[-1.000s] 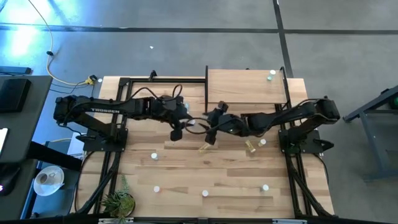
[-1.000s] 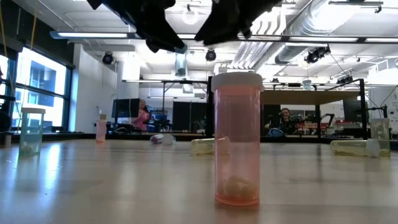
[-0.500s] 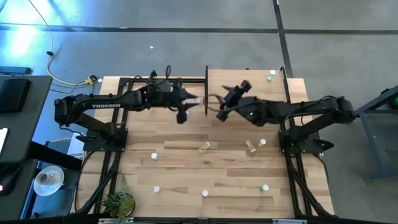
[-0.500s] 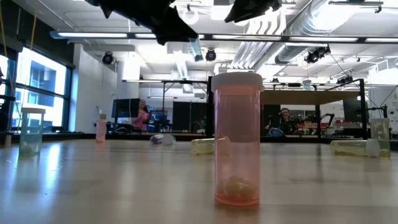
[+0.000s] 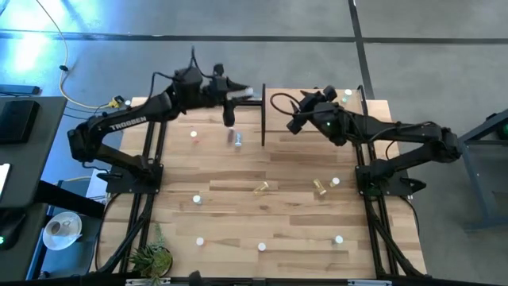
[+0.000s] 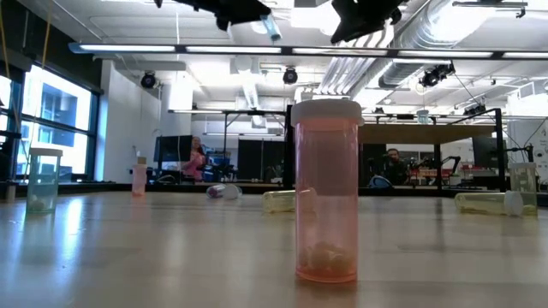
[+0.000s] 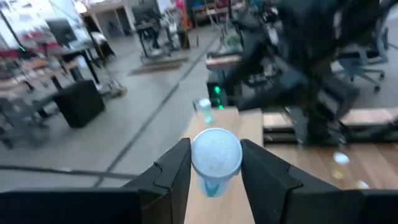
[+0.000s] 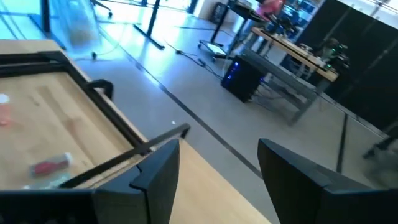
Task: Pick and place medicine bottles onto shelf by color
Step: Put the bottom blue medicine bottle on the shelf, then put the right pink medicine bottle on the shelf
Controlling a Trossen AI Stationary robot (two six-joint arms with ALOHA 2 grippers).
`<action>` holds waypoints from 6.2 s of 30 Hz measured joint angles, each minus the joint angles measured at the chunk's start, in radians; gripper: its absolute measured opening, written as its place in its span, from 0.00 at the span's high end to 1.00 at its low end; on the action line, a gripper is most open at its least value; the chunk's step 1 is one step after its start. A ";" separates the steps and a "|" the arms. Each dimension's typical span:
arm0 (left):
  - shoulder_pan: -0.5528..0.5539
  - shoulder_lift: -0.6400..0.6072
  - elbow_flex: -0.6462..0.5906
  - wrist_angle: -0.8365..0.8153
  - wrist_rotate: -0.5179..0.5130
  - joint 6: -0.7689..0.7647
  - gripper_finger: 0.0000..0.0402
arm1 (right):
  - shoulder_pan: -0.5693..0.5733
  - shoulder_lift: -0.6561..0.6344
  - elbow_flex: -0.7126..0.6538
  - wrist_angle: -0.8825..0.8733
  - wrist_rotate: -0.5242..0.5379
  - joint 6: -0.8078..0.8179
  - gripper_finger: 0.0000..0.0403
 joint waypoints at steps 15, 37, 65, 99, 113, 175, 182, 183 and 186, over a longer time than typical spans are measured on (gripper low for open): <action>0.126 0.006 0.170 0.013 0.083 0.033 0.71 | -0.157 -0.004 0.000 -0.030 0.000 -0.031 0.48; 0.182 0.503 0.715 -0.289 0.143 0.050 0.71 | -0.295 -0.009 0.000 -0.105 -0.003 0.028 0.48; 0.155 0.800 0.846 -0.474 0.155 0.050 0.71 | -0.302 -0.010 0.000 -0.176 -0.036 0.077 0.48; 0.132 0.855 0.847 -0.582 0.113 0.076 0.71 | -0.302 -0.010 0.000 -0.221 -0.035 0.095 0.48; 0.124 0.857 0.847 -0.574 0.069 0.076 0.69 | -0.302 -0.010 0.000 -0.221 -0.035 0.095 0.48; 0.035 0.540 0.585 -0.991 0.126 0.023 0.56 | -0.299 -0.009 0.000 -0.343 -0.307 0.137 0.48; 0.013 0.406 0.406 -0.889 0.128 -0.020 0.57 | -0.299 -0.009 0.000 -0.347 -0.363 0.137 0.48; 0.011 0.384 0.372 -0.865 0.126 -0.029 0.57 | -0.299 -0.009 0.000 -0.352 -0.395 0.137 0.48; -0.002 0.316 0.265 -0.771 0.125 -0.060 0.57 | -0.293 -0.009 -0.001 -0.362 -0.505 0.138 0.48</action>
